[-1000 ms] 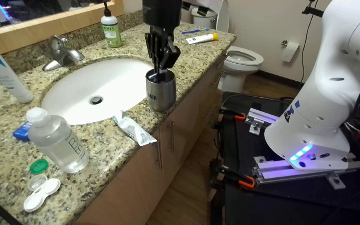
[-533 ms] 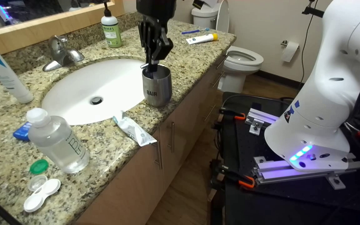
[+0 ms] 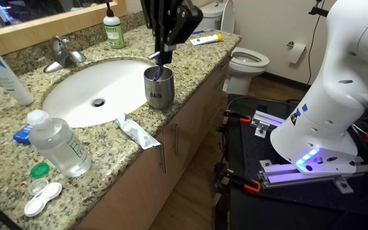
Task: Put the stick shaver on the counter
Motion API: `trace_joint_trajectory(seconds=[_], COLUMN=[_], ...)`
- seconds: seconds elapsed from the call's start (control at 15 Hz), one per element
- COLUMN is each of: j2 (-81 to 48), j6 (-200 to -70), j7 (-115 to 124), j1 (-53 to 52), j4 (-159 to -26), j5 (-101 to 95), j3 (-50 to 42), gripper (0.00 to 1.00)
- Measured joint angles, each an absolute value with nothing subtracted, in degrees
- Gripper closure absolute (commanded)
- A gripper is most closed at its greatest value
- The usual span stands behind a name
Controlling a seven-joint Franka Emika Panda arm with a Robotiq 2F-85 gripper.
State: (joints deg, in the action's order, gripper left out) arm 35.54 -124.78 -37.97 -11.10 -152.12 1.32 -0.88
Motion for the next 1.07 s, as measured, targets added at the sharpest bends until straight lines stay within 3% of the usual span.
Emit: trace_joint_trajectory(seconds=[0.4,0.67,0.73,0.87,0.93,1.07], j2=[50.14,51.51,50.95,50.67,50.84,51.03], j6=[-122.57,-122.99,-122.49,-122.47,-122.47,-122.47], j7=[-30.86,-29.17,-29.48,-29.21,-29.21,-29.20], j1=[-14.49,-14.33,-14.70,-15.12,-15.12,-15.13], j4=[-149.44,-145.28,-145.14,-145.18,-145.18,-145.17], j5=[-2.68,-5.98,-5.86,-5.94,-5.94,-5.94], j3=[4.16,2.71,2.26,2.02,2.02,2.02], gripper=[0.97,0.97,0.87,0.87,0.97,0.97])
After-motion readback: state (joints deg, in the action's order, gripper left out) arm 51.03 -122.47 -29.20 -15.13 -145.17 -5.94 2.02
